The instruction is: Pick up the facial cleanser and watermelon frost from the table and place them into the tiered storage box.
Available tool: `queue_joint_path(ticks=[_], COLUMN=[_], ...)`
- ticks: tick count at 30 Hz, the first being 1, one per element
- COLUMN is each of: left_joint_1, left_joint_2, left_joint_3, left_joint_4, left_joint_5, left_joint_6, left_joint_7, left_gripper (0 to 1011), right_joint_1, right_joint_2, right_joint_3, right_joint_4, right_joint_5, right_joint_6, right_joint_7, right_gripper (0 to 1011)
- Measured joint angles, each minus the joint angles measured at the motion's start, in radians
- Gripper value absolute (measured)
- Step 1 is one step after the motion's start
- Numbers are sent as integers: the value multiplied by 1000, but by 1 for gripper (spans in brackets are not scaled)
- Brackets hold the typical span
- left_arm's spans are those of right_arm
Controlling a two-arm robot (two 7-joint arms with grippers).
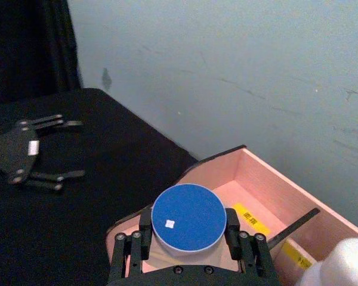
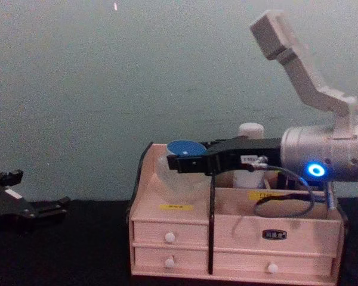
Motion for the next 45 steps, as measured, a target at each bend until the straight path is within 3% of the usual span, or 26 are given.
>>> queue_joint_path(ticks=[8, 21, 45], left_joint_1=[0, 0, 0], left_joint_2=[0, 0, 0], left_joint_3=[0, 0, 0], left_joint_4=[0, 0, 0], left_joint_5=[0, 0, 0], left_joint_6=[0, 0, 0], left_joint_7=[0, 0, 0], left_gripper=[1001, 1001, 1001], right_joint_1=[55, 93, 103], right_joint_2=[-66, -117, -130], right_joint_3=[4, 17, 23], right_joint_4=[112, 201, 226], right_joint_5=[-27, -65, -77], right_joint_6=[12, 30, 41], right_joint_7=[-23, -39, -34], right_gripper=[728, 728, 728])
